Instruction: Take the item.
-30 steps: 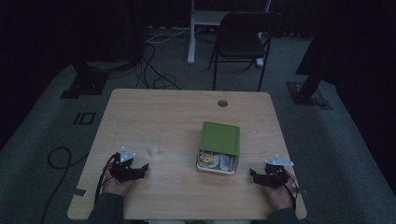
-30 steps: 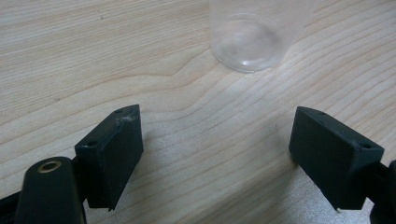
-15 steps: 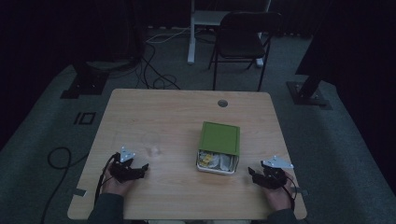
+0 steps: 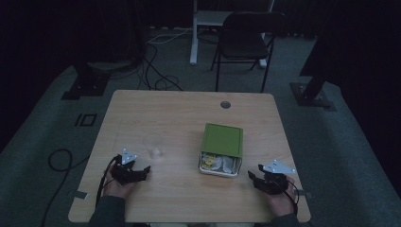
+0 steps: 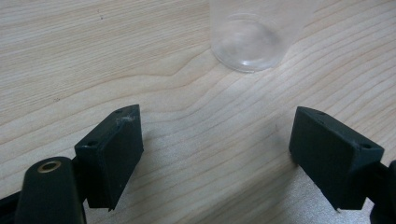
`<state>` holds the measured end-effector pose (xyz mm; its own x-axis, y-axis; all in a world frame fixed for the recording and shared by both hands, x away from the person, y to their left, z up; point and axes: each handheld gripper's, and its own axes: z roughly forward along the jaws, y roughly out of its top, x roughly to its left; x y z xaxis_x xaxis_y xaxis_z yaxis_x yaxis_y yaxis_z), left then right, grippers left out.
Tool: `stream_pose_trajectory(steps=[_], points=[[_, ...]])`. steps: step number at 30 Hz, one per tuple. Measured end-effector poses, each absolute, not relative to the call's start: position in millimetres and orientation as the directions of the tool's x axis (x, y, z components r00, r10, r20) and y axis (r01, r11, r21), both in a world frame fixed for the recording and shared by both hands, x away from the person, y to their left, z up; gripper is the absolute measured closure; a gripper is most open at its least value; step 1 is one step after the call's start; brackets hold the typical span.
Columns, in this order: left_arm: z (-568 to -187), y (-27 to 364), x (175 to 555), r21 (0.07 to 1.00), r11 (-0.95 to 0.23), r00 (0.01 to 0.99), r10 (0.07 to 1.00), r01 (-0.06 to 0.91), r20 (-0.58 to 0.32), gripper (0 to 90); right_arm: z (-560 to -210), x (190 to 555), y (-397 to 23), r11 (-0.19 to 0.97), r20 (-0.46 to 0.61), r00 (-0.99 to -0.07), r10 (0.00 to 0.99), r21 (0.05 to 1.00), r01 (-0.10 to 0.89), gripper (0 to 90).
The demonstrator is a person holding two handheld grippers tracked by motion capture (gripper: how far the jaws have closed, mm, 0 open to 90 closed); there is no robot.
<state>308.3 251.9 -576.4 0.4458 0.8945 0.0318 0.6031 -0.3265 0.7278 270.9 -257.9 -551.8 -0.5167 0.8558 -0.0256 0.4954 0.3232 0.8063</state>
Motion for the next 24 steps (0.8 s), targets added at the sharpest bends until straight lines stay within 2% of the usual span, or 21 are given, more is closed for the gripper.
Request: stream_pose_trajectory(steps=[8, 24], points=[[-576.4, 251.9, 308.3, 0.728, -0.327, 0.446, 0.895, 0.603, 0.032, 18.4, -542.1, 264.3, -251.9, 0.331, -0.013, -0.557, 0.831, 0.816, 0.474, 53.0], [-576.4, 251.9, 308.3, 0.728, -0.326, 0.446, 0.895, 0.603, 0.031, 18.4, -522.4, 246.8, -237.5, 0.335, -0.008, -0.615, 0.788, 0.844, 0.419, 57.1]])
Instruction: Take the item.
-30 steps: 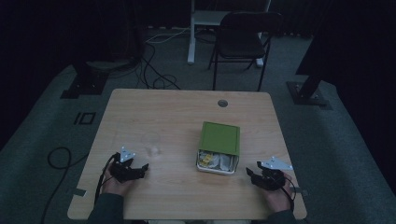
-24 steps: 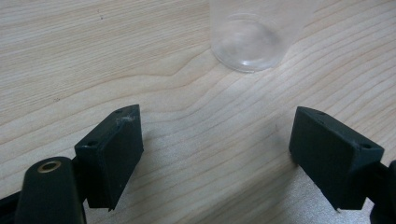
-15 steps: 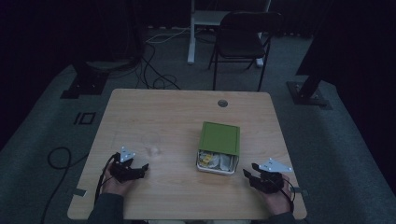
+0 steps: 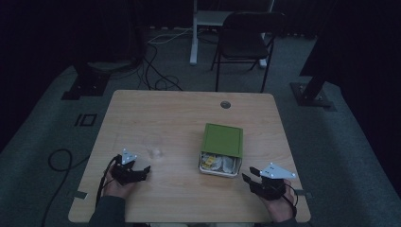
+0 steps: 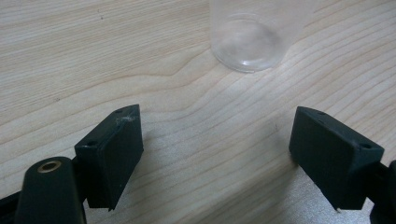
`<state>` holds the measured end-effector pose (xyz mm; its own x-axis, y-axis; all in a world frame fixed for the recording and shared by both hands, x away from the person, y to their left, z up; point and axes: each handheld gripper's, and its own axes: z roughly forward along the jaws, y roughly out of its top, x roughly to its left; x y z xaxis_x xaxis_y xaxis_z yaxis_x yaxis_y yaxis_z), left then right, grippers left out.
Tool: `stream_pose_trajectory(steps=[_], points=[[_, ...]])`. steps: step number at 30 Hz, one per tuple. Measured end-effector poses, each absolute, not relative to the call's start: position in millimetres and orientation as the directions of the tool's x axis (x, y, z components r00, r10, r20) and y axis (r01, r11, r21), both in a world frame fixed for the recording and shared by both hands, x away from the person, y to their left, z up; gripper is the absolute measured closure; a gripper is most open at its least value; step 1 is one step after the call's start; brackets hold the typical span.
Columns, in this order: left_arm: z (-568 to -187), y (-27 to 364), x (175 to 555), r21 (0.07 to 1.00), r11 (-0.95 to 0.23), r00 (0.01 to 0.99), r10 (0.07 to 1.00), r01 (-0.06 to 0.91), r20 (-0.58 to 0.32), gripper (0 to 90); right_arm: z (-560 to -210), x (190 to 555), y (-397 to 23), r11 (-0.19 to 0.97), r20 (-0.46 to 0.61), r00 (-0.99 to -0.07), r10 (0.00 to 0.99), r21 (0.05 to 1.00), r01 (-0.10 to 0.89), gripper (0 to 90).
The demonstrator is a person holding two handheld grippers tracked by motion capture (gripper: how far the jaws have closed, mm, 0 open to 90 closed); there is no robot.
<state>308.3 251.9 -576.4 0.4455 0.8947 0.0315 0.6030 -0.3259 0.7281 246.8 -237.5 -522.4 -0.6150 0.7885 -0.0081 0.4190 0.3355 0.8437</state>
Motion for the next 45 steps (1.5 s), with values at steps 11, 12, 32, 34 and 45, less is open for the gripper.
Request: stream_pose_trajectory(steps=[11, 12, 32, 34, 45], points=[[-576.4, 251.9, 308.3, 0.728, -0.326, 0.446, 0.895, 0.603, 0.032, 18.3, -515.1, 240.7, -224.8, 0.351, -0.001, -0.668, 0.744, 0.851, 0.39, 61.9], [-576.4, 251.9, 308.3, 0.728, -0.326, 0.446, 0.895, 0.603, 0.032, 18.3, -515.1, 240.7, -224.8, 0.351, -0.001, -0.668, 0.744, 0.851, 0.39, 61.9], [-576.4, 251.9, 308.3, 0.728, -0.326, 0.446, 0.895, 0.603, 0.032, 18.4, -515.6, 243.4, -196.6, 0.403, -0.027, -0.741, 0.671, 0.852, 0.334, 63.7], [-576.4, 251.9, 308.3, 0.728, -0.326, 0.446, 0.895, 0.603, 0.032, 18.4, -515.7, 243.5, -195.9, 0.403, -0.026, -0.741, 0.671, 0.851, 0.336, 63.3], [-576.4, 251.9, 308.3, 0.728, -0.326, 0.446, 0.895, 0.603, 0.032, 18.4, -523.4, 248.5, -184.7, 0.388, -0.011, -0.756, 0.654, 0.863, 0.323, 54.4]])
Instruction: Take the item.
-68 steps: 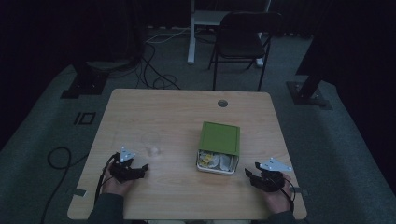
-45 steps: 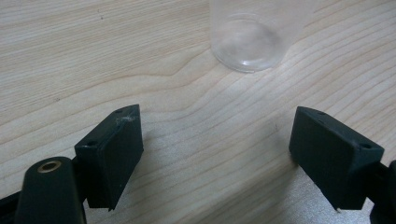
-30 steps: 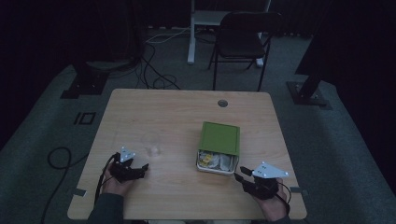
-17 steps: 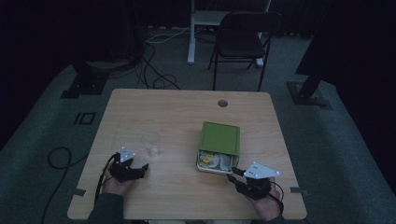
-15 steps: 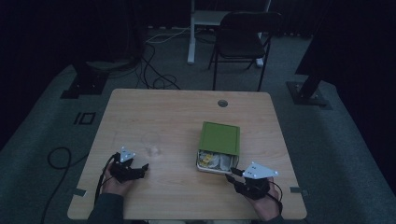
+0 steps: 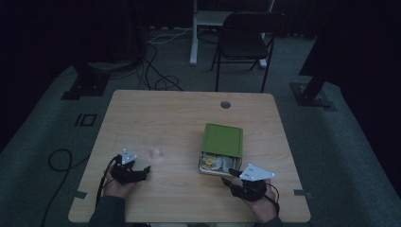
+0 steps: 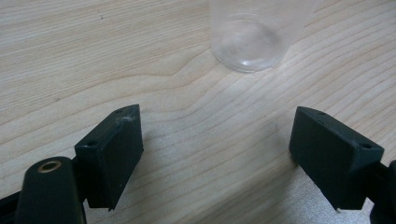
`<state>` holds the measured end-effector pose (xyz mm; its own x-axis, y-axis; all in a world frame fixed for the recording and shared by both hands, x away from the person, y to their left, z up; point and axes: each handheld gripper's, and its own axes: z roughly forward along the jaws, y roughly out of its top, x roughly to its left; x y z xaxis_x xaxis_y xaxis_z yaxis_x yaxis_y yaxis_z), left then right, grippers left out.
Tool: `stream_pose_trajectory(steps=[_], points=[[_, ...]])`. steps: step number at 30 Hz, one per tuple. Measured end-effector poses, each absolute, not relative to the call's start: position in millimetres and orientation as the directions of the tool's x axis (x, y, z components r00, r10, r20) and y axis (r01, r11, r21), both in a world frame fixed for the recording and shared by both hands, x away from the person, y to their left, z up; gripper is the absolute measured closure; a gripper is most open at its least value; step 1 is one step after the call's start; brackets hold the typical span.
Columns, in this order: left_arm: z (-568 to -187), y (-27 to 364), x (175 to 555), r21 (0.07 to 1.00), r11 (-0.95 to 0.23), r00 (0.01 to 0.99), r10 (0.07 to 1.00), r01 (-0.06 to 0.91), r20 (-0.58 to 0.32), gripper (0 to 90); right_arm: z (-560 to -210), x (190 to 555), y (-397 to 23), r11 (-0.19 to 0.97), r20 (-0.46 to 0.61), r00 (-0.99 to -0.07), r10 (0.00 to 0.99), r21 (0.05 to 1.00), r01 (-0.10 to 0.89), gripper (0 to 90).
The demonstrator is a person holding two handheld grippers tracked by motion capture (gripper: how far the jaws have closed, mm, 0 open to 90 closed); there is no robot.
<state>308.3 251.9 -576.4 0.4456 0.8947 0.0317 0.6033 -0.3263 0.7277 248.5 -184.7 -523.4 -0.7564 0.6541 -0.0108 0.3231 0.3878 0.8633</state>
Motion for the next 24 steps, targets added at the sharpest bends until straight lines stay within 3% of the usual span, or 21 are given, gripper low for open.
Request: stream_pose_trajectory(steps=[24], points=[[-576.4, 251.9, 308.3, 0.728, -0.326, 0.445, 0.895, 0.603, 0.032, 18.4, -530.6, 258.8, -165.4, 0.416, -0.026, -0.787, 0.616, 0.86, 0.297, 52.3]])
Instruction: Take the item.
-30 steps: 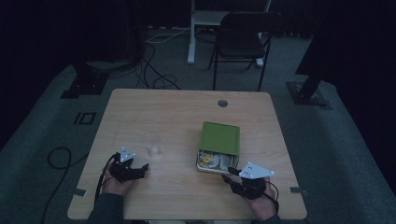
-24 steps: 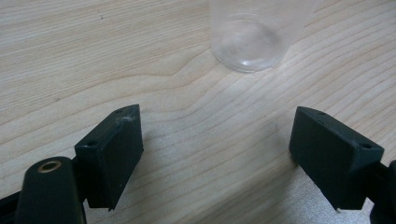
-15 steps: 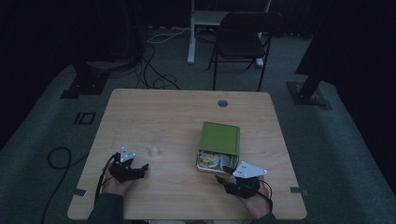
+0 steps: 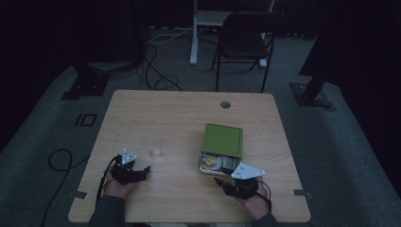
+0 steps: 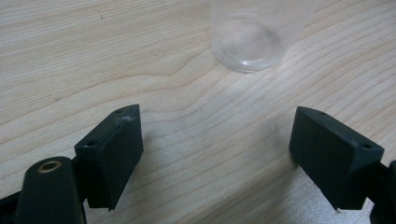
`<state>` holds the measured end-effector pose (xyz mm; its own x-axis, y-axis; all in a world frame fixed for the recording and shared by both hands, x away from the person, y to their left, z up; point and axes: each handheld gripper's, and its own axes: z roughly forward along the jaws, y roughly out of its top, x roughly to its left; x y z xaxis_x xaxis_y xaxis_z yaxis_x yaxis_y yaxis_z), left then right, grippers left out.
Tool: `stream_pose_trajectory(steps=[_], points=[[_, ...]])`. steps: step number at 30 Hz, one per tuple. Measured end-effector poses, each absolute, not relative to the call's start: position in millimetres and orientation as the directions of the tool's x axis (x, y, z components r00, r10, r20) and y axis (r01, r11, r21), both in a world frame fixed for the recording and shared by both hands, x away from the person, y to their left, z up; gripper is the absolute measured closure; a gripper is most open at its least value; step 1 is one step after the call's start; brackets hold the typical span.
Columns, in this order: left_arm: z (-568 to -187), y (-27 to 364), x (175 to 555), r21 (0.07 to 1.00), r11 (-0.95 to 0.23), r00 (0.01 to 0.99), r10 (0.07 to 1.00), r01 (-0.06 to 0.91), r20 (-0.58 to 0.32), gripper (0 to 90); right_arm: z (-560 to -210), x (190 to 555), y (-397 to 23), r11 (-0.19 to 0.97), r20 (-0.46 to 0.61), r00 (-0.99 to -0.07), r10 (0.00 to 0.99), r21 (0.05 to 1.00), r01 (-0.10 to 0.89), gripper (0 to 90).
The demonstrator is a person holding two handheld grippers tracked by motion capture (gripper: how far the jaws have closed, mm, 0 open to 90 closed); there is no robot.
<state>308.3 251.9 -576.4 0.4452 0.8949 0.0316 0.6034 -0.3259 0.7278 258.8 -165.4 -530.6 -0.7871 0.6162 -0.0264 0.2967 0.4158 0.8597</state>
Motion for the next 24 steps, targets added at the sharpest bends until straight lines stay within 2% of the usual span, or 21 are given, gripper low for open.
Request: stream_pose_trajectory(steps=[24], points=[[-576.4, 251.9, 308.3, 0.728, -0.326, 0.445, 0.895, 0.604, 0.032, 18.4, -537.6, 271.0, -156.9, 0.453, -0.044, -0.8, 0.598, 0.842, 0.292, 55.7]])
